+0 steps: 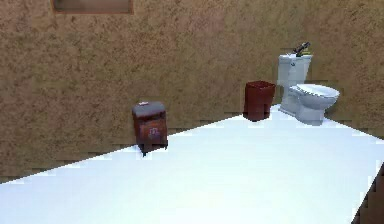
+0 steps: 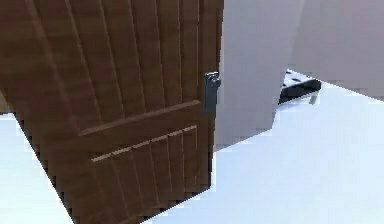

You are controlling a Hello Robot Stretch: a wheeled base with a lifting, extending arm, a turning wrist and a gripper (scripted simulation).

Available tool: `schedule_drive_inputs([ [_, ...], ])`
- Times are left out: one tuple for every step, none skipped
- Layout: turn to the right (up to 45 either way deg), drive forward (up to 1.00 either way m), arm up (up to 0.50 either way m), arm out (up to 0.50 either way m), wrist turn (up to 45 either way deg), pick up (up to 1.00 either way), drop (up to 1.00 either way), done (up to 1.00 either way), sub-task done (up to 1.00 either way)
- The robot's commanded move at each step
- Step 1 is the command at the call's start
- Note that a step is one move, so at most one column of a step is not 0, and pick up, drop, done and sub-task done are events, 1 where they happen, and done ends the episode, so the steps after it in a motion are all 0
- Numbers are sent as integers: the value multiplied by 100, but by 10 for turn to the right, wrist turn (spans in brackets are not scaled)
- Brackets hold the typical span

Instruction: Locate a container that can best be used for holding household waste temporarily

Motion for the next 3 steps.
schedule_drive_inputs([
  [0, 25, 0, 0, 0, 0, 0, 0, 0],
  [180, 0, 0, 0, 0, 0, 0, 0, 0],
  [0, 70, 0, 0, 0, 0, 0, 0, 0],
])
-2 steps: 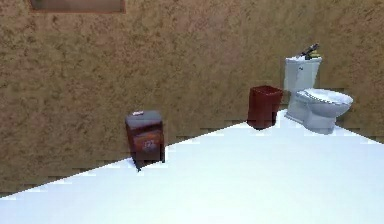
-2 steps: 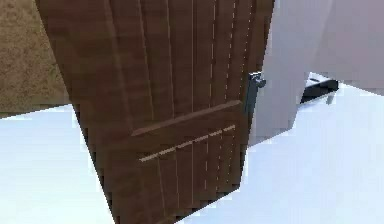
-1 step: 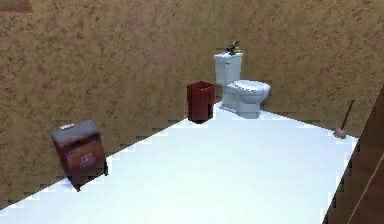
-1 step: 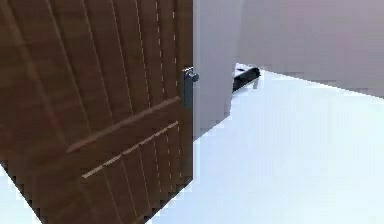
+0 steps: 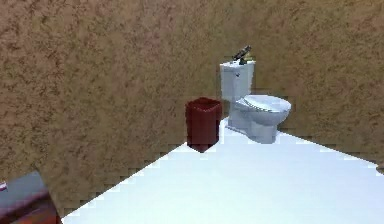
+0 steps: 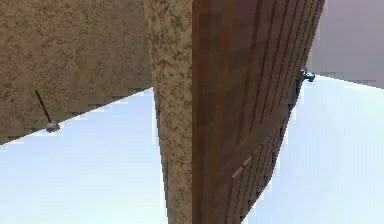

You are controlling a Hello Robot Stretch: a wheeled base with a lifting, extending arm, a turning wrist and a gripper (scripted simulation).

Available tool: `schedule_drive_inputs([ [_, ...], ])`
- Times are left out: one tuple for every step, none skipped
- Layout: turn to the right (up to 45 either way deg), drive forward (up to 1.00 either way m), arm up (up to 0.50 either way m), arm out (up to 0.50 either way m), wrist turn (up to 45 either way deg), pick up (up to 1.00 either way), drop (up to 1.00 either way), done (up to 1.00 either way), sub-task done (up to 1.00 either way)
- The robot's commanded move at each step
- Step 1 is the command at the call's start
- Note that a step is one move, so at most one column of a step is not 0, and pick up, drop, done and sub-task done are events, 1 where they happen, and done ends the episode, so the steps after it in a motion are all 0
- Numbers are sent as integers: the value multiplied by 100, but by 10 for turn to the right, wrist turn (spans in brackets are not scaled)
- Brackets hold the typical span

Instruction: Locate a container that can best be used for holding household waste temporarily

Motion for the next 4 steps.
schedule_drive_inputs([
  [120, 0, 0, 0, 0, 0, 0, 0, 0],
  [0, 100, 0, 0, 0, 0, 0, 0, 0],
  [30, 0, 0, 0, 0, 0, 0, 0, 0],
  [0, 30, 0, 0, 0, 0, 0, 0, 0],
])
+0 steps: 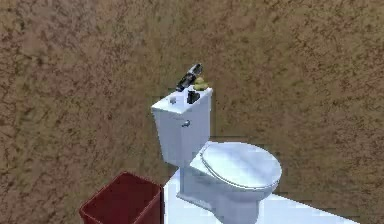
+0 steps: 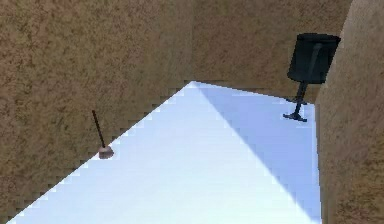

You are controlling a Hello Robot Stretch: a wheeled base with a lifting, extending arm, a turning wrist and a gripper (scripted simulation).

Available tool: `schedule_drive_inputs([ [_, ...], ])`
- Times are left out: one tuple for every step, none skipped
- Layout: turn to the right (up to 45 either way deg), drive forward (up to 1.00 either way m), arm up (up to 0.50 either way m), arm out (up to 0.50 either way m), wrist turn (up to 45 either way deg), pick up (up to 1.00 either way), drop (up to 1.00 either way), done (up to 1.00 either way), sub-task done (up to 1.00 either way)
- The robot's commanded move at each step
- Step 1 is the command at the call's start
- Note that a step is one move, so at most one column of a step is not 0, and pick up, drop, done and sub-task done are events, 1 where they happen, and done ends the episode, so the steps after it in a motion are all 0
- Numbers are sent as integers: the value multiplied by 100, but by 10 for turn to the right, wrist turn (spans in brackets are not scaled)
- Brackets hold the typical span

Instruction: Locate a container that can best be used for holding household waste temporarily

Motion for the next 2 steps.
schedule_drive_inputs([
  [-240, 0, 0, 0, 0, 0, 0, 0, 0],
  [0, 0, 0, 0, 0, 0, 0, 100, 0],
])
